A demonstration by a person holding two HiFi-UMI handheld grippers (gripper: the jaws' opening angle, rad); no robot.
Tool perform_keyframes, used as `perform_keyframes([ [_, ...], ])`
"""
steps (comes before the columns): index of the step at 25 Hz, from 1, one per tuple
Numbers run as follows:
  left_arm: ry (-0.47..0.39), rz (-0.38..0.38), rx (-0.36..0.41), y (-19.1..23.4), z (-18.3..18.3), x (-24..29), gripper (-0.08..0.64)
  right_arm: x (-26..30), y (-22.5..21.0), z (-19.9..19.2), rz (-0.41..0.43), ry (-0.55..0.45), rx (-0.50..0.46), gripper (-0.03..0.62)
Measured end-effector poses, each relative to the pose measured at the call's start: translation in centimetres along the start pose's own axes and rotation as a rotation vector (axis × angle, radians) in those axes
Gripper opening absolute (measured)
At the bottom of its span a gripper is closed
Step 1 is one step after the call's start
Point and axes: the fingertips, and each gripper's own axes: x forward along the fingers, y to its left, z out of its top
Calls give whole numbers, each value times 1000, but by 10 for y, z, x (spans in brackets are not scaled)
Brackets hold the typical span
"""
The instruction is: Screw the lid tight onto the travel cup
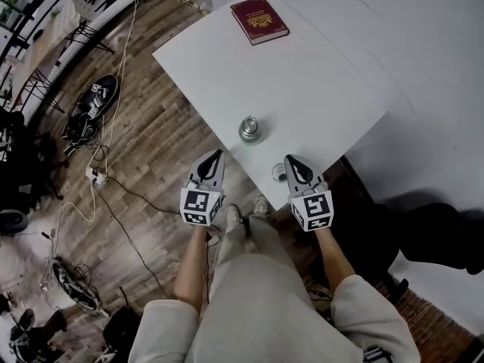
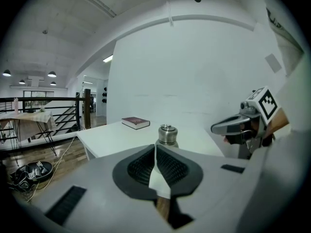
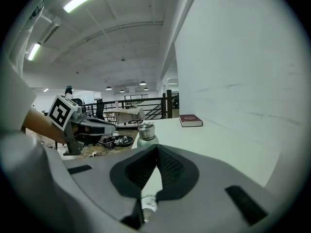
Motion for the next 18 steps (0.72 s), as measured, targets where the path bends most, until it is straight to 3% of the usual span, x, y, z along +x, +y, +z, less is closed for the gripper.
perform_keyframes([
  [15, -17, -85, -22, 16, -31, 23, 15, 33, 18, -15, 19, -14, 16, 3],
  [16, -17, -96, -24, 17, -34, 24, 15, 35, 21, -15, 26, -17, 17, 15],
  [18, -19, -120, -28, 19, -37, 26, 17, 40, 27, -15, 52, -22, 18, 135],
])
